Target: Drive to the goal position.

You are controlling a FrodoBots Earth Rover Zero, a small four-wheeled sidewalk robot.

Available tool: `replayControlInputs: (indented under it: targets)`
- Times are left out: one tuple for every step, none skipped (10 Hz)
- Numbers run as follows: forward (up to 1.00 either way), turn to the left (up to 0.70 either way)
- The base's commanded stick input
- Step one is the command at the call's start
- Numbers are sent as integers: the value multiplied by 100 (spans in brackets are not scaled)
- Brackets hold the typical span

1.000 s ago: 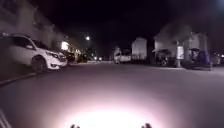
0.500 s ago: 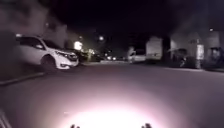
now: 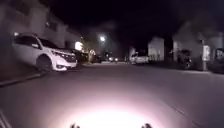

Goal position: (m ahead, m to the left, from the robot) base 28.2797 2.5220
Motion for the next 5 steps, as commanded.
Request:
replayControlInputs:
  targets:
    - [85, 0]
    - [85, 0]
    - [85, 0]
    - [85, 0]
    - [85, 0]
